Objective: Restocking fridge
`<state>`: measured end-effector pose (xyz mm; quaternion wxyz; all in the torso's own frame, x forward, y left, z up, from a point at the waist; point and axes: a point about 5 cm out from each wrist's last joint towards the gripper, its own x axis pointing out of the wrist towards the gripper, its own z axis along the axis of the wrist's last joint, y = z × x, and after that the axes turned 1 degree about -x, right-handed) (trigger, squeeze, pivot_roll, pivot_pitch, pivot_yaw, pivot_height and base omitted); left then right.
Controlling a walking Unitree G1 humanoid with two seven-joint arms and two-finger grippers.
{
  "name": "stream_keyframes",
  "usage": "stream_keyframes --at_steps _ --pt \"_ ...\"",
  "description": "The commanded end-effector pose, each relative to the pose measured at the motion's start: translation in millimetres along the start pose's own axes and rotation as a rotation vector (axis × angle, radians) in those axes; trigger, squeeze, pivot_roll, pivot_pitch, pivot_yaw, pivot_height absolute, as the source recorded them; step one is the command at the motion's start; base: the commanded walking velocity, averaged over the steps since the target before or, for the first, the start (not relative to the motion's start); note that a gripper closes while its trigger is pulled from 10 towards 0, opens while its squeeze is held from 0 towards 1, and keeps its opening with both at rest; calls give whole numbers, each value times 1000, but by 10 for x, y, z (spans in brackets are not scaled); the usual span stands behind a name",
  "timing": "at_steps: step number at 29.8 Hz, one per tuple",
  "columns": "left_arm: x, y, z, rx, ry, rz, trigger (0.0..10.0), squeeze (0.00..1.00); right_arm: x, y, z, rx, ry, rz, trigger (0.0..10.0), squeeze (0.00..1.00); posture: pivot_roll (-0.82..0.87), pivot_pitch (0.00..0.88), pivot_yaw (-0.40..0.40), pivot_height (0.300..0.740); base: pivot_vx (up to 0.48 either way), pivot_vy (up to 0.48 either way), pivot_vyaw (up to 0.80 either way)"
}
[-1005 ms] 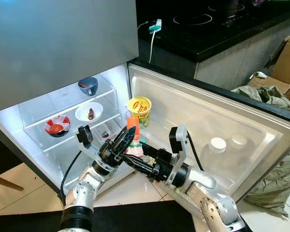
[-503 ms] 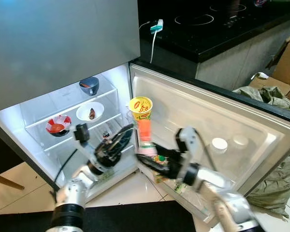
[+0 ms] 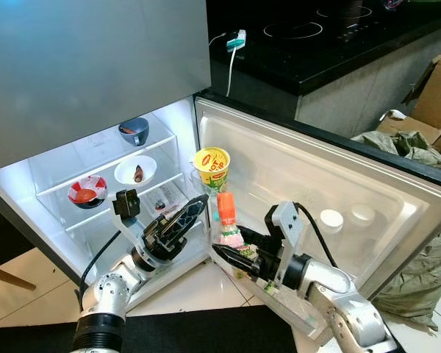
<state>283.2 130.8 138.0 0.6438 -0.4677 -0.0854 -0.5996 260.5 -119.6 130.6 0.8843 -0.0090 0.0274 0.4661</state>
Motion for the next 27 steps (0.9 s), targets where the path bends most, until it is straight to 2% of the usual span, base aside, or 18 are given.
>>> stream_keyframes --at_steps 1,2,4,7,8,10,11,13,15,16,17,18,19,21,22,25,26,27 --pt "-65 -19 95 7 21 5 10000 0 -34 20 34 -46 -5 22 980 0 -207 81 92 740 0 0 0" --pt "-92 -28 150 10 54 9 10000 0 -81 5 43 -72 11 30 980 0 -207 83 93 740 0 0 0" --pt "-92 -28 150 10 54 9 10000 0 -81 5 43 -72 11 30 980 0 -207 83 93 740 0 0 0" --pt "-172 -73 387 33 158 20 10000 0 -236 -15 75 -125 56 80 1098 0 -206 83 95 740 0 0 0" --pt "-172 -73 387 33 158 20 10000 0 -236 -15 75 -125 56 80 1098 0 -206 83 95 740 0 0 0" --pt "-242 -111 534 65 302 28 10000 0 -327 36 116 -141 87 163 1333 0 -207 82 100 740 0 0 0" --pt "-242 -111 534 65 302 28 10000 0 -327 36 116 -141 87 163 1333 0 -207 82 100 740 0 0 0" --pt "-286 -139 637 91 445 42 10000 0 -370 98 136 -154 123 241 1098 0 -207 82 101 740 0 0 0" --pt "-257 -180 755 132 565 53 10000 0 -372 161 143 -177 157 310 941 0 -206 82 99 740 0 0 0" --pt "-257 -180 755 132 565 53 10000 0 -372 161 143 -177 157 310 941 0 -206 82 99 740 0 0 0" --pt "-219 -207 818 146 615 54 10000 0 -366 200 147 -181 170 349 863 0 -200 80 98 740 0 0 0" --pt "-155 -251 888 165 685 50 10000 0 -354 239 153 -188 183 392 0 0 -197 79 96 740 0 0 0" --pt "-114 -280 929 174 729 47 10000 0 -346 263 156 -191 191 419 0 0 -196 79 96 740 0 0 0" --pt "-31 -328 964 189 847 38 10000 0 -321 302 153 -210 217 472 39 0 -190 81 99 740 0 0 0" --pt "-31 -328 964 189 847 38 10000 0 -321 302 153 -210 217 472 39 0 -190 81 99 740 0 0 0" --pt "3 -326 914 176 954 34 10000 0 -279 318 111 -247 258 505 275 0 -189 80 102 740 0 0 0" --pt "-8 -311 870 166 987 33 10000 0 -260 313 92 -259 271 507 1216 0 -189 80 102 740 0 0 0" --pt "-8 -311 870 166 987 33 10000 0 -260 313 92 -259 271 507 1216 0 -189 80 102 740 0 0 0"
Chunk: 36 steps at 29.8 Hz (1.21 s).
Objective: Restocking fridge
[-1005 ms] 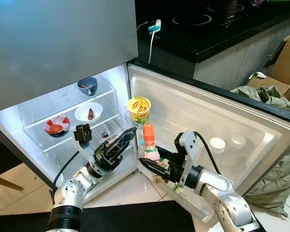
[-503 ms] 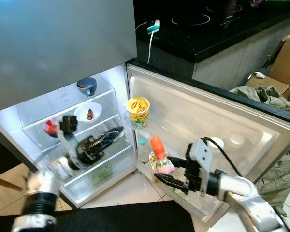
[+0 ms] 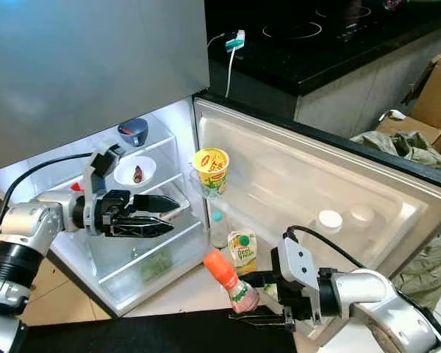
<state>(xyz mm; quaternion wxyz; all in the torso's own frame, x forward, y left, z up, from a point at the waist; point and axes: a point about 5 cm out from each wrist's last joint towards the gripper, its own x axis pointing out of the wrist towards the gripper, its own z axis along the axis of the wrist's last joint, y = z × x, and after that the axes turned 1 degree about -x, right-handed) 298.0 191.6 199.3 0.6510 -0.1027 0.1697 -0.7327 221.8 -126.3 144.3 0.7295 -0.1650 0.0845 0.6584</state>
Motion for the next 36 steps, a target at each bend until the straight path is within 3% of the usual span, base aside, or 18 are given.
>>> stream_keyframes --at_steps 1,2,3,4,6,7,8,13,22,36 --pt "-56 -32 -3 4 63 18 10000 0 39 20 -13 -18 18 22 1216 0 -189 80 102 740 0 0 0" --pt "-33 -18 -48 0 102 13 10000 0 52 15 -24 -25 33 28 1725 0 -188 79 103 740 0 0 0" --pt "7 1 -105 -3 134 4 10000 0 62 9 -47 -35 53 30 3765 0 -188 79 103 740 0 0 0" --pt "60 16 -168 -11 166 -16 10000 0 72 2 -77 -43 82 33 7059 0 -190 79 104 740 0 0 0" --pt "94 24 -209 -16 185 -29 10000 0 78 -1 -96 -48 101 35 7059 0 -190 79 104 740 0 0 0" --pt "120 31 -245 -19 207 -41 10000 0 83 -6 -117 -51 120 38 8078 0 -190 76 104 740 0 0 0" --pt "146 37 -295 -25 232 -53 10000 0 91 -7 -146 -54 143 43 10000 0 -193 73 105 740 0 0 0" --pt "216 61 -420 -18 320 -82 10000 0 114 14 -214 -51 188 69 10000 0 -194 69 109 740 0 0 0" --pt "247 111 -485 13 395 -98 10000 0 136 36 -257 -45 207 85 10000 0 -201 58 116 740 0 0 0" --pt "408 152 -652 3 375 -156 10000 0 162 50 -190 -37 164 90 10000 0 -218 51 119 740 0 0 0"
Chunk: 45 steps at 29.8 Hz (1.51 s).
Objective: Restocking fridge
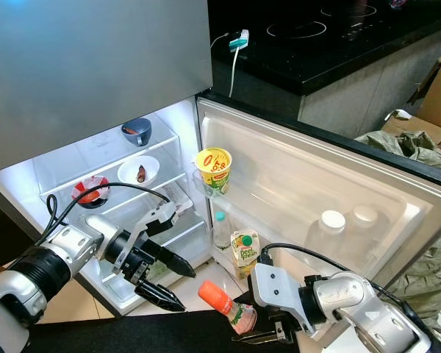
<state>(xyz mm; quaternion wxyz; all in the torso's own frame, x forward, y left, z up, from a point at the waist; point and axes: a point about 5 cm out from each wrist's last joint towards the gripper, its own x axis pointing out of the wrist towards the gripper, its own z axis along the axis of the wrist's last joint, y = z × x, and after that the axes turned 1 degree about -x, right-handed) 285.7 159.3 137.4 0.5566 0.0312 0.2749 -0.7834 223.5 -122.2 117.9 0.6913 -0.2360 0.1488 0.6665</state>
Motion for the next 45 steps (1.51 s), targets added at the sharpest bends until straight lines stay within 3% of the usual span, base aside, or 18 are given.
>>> stream_keyframes --at_steps 1,28,45 --pt "89 11 -57 -11 -15 -31 10000 0 27 22 60 -9 -30 17 10000 0 -220 52 118 740 0 0 0" --pt "365 81 -45 5 -31 -117 10000 0 42 18 101 -15 -34 24 10000 0 -226 66 113 740 0 0 0" --pt "361 97 -52 33 45 -116 10000 0 39 48 52 -8 7 31 10000 0 -221 78 115 740 0 0 0"
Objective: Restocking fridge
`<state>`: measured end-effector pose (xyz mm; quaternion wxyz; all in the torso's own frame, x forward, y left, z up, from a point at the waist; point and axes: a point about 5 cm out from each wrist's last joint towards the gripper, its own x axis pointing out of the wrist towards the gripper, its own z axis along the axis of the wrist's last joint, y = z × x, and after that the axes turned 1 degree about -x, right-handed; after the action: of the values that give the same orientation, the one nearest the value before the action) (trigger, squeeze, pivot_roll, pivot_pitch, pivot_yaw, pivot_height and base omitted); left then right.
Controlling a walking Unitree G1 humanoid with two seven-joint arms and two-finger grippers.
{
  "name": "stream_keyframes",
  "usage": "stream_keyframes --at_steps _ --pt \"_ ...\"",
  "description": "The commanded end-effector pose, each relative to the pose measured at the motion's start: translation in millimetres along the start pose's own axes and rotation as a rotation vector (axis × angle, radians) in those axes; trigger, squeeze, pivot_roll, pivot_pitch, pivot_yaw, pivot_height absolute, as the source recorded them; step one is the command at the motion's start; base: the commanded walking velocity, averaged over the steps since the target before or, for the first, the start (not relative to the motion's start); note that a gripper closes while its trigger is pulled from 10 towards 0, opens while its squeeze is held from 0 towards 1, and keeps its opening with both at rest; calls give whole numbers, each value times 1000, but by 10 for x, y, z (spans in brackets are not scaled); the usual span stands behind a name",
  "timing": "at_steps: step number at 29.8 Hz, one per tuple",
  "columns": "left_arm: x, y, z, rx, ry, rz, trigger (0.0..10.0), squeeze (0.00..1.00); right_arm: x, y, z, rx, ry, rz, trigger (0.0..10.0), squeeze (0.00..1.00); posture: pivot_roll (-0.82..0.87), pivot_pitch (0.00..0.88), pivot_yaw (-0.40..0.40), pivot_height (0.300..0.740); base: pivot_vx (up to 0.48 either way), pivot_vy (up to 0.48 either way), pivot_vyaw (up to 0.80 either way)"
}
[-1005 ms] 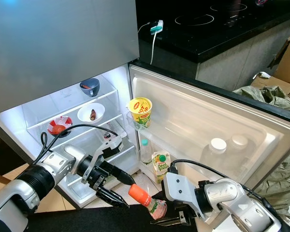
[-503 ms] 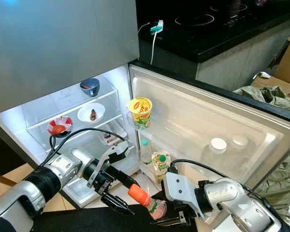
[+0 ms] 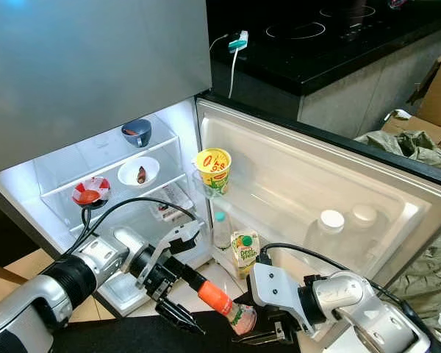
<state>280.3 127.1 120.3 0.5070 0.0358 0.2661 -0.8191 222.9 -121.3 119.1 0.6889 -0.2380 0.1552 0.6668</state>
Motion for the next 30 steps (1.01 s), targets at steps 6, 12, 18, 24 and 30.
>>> stream_keyframes --at_steps 6,12,18,24,30 --pt "-23 42 -14 0 33 18 10000 0 45 58 27 -9 4 34 10000 0 -221 78 116 740 0 0 0" --pt "-25 56 -6 3 36 21 10000 0 53 67 22 -7 7 36 10000 0 -223 75 118 740 0 0 0" --pt "8 78 -6 1 24 18 10000 0 50 80 15 -5 15 43 10000 0 -225 74 120 740 0 0 0" --pt "30 94 24 6 1 14 10000 0 69 103 0 -1 29 61 10000 0 -225 68 121 740 0 0 0" --pt "33 108 24 6 -4 19 10000 0 75 117 12 1 25 72 10000 0 -228 64 124 740 0 0 0"
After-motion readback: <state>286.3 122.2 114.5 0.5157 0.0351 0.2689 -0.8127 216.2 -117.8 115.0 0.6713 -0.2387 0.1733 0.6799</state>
